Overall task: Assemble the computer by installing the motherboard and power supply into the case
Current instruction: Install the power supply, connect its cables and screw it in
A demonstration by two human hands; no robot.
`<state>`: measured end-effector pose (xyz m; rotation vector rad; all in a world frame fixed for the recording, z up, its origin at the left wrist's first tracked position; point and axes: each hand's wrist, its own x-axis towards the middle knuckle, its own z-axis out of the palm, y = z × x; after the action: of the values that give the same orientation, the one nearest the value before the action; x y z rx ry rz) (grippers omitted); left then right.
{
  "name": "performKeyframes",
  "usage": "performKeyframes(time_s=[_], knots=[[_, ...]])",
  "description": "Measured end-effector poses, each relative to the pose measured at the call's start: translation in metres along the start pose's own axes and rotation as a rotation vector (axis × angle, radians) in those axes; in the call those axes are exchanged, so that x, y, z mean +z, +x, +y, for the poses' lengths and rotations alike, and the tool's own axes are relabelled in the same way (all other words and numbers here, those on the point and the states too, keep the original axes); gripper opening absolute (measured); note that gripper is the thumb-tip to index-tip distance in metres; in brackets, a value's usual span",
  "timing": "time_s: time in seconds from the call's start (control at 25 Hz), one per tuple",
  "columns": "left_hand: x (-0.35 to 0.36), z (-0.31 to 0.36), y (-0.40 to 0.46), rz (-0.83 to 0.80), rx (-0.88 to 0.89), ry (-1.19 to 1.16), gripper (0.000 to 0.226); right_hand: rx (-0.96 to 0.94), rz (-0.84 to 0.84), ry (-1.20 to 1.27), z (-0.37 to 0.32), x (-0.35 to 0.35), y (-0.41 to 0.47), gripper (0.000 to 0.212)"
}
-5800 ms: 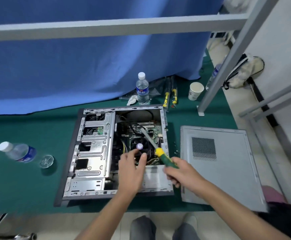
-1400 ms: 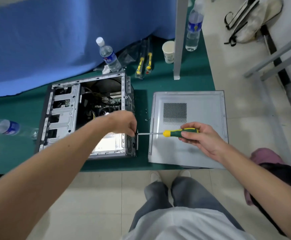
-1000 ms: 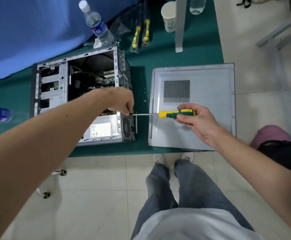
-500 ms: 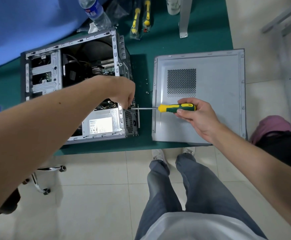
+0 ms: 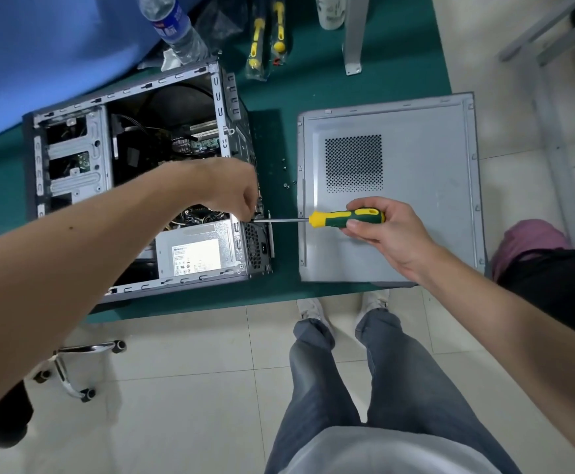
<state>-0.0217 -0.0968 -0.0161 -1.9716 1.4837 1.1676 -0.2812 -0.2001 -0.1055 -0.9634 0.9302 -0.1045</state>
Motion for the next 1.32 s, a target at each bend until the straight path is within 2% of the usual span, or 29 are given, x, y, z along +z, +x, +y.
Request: performKeyframes(time_s=[0.08, 0.2, 0.28, 0.32, 0.44, 0.52, 0.64, 0.72, 0.88, 0.92, 1.0, 1.08, 1.12, 1.24, 1.32], knots=[[0.006, -0.004, -0.004, 0.161, -0.010, -0.190, 0.020, -0.012, 0.003, -0.029, -0.006, -0.001, 0.004, 0.024], [0.045, -0.006, -0.022, 0.572, -0.130, -0.599, 0.012, -0.012, -0.040, -0.148, -0.019, -0.005, 0.011, 0.017], [0.083, -0.005, -0.035, 0.825, -0.312, -0.682, 0.007, -0.010, -0.055, -0.234, -0.025, -0.006, 0.013, 0.010], [0.102, -0.005, -0.038, 0.893, -0.422, -0.651, 0.009, -0.007, -0.059, -0.265, -0.028, -0.006, 0.014, 0.006], [0.138, 0.001, -0.030, 0.867, -0.725, -0.575, 0.031, 0.026, -0.059, -0.368, -0.035, -0.001, 0.017, 0.020], [0.142, 0.007, -0.020, 0.855, -0.809, -0.565, 0.039, 0.044, -0.054, -0.400, -0.038, 0.000, 0.019, 0.025], [0.146, 0.008, -0.015, 0.877, -0.791, -0.537, 0.043, 0.070, -0.073, -0.251, -0.040, -0.002, 0.022, 0.007], [0.149, 0.006, -0.017, 0.886, -0.789, -0.537, 0.044, 0.054, -0.044, -0.214, -0.040, 0.000, 0.023, 0.008], [0.146, 0.007, -0.017, 0.868, -0.783, -0.559, 0.045, 0.046, 0.062, -0.457, -0.043, 0.010, 0.026, 0.026], [0.146, 0.007, -0.018, 0.866, -0.785, -0.559, 0.045, 0.061, 0.049, -0.470, -0.044, 0.010, 0.025, 0.025], [0.147, 0.007, -0.019, 0.866, -0.774, -0.549, 0.044, 0.090, -0.010, -0.337, -0.043, 0.004, 0.024, 0.011], [0.145, 0.007, -0.018, 0.881, -0.762, -0.549, 0.047, 0.061, -0.043, -0.253, -0.045, 0.000, 0.023, 0.012], [0.144, 0.006, -0.017, 0.884, -0.764, -0.549, 0.049, 0.049, -0.033, -0.297, -0.046, 0.000, 0.024, 0.009], [0.146, 0.007, -0.016, 0.889, -0.781, -0.550, 0.050, 0.078, 0.006, -0.542, -0.044, 0.004, 0.024, 0.029], [0.148, 0.006, -0.016, 0.895, -0.783, -0.545, 0.049, 0.091, -0.042, -0.438, -0.042, 0.003, 0.024, 0.018]])
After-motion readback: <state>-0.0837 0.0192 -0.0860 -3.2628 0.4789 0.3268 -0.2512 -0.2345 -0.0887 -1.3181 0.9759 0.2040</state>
